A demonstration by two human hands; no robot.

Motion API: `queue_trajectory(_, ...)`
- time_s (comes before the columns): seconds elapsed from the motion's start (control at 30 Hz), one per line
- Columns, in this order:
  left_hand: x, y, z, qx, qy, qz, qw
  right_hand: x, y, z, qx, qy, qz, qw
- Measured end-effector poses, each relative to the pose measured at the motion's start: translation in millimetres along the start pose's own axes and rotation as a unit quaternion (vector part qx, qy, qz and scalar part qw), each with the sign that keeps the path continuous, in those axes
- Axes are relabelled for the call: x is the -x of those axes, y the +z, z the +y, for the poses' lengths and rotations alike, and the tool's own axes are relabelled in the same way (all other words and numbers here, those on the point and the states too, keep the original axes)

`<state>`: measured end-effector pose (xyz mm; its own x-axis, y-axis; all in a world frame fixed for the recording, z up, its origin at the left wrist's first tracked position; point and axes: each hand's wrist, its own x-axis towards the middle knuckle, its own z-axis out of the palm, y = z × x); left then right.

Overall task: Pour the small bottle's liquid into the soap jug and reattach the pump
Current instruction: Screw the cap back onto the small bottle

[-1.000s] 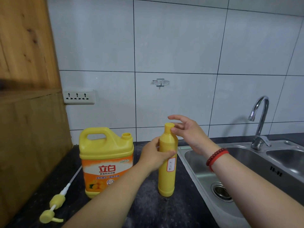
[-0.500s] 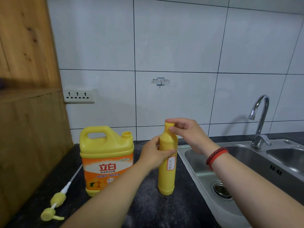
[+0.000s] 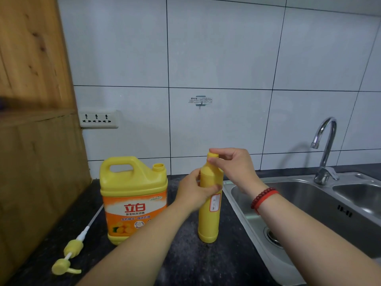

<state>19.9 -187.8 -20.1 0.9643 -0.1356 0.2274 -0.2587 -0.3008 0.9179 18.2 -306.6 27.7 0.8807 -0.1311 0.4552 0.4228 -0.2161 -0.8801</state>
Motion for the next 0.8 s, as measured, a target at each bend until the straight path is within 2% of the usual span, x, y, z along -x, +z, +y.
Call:
queue_trajectory(0.17,-1,-2,1,-0.005,0.000,-0.009,1.000,2,5,0,0.028,-0.018,0.035,0.999)
queue_trajectory(0.43,-1,-3,2,-0.013,-0.001,-0.023,1.000,-1,-6,-4,-0.020,0.009,-0.051,0.998)
queue_trajectory(0.63,0,-1,1,-0.006,-0.002,-0.011,1.000,1,-1,-2,-0.023,0.002,-0.004,1.000)
queue_trajectory(0.8,0,0,1,-0.007,-0.003,-0.004,1.000,3,7,-1,0.036,-0.009,0.058,0.998)
